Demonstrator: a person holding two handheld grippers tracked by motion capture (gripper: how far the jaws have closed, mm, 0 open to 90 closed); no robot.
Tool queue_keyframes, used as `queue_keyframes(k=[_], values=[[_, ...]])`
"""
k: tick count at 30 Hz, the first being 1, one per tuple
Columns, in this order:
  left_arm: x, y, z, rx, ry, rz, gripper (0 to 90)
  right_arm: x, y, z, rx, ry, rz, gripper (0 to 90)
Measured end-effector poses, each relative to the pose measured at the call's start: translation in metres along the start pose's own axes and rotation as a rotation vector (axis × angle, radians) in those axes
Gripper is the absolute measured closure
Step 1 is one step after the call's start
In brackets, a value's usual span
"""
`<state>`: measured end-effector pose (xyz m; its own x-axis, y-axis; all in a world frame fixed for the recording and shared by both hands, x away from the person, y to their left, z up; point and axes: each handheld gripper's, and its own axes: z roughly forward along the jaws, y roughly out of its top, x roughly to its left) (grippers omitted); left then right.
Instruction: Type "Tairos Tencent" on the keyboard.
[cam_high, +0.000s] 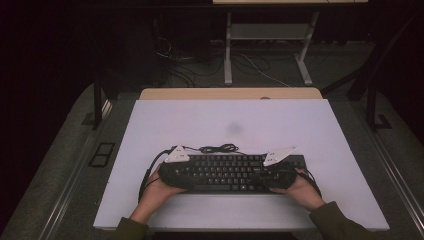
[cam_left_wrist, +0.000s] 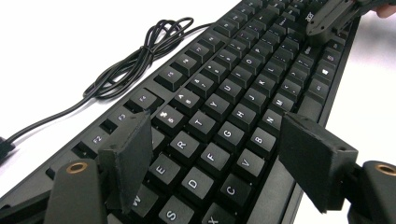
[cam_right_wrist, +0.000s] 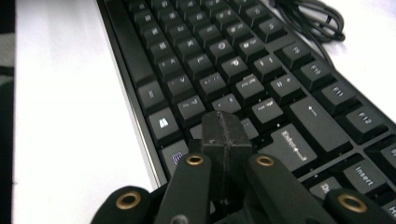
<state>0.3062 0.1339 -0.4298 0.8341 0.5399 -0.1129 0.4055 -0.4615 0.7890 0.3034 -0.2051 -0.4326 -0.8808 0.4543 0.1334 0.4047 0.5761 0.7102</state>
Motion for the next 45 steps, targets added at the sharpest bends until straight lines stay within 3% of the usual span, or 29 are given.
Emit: queue_keyframes(k=[6,9,16,28,45], values=[[0.001,-0.002,-0.001,-0.005,-0.003,-0.009,24.9,-0.001,0.004,-0.006,-0.05,0.011,0.016,88.8],[0.001,-0.003,-0.002,-0.009,-0.003,-0.011,24.9,-0.003,0.005,-0.009,-0.076,0.024,0.033,84.5],[0.001,-0.004,-0.005,-0.011,-0.004,-0.016,24.7,-0.005,0.01,-0.01,-0.124,0.034,0.058,69.0],[0.001,-0.005,-0.009,-0.015,-0.006,-0.014,24.3,-0.011,0.018,-0.002,-0.197,0.008,0.116,39.6],[-0.001,-0.01,-0.016,-0.016,-0.009,-0.024,29.4,-0.019,0.029,0.007,-0.251,-0.003,0.148,31.0]])
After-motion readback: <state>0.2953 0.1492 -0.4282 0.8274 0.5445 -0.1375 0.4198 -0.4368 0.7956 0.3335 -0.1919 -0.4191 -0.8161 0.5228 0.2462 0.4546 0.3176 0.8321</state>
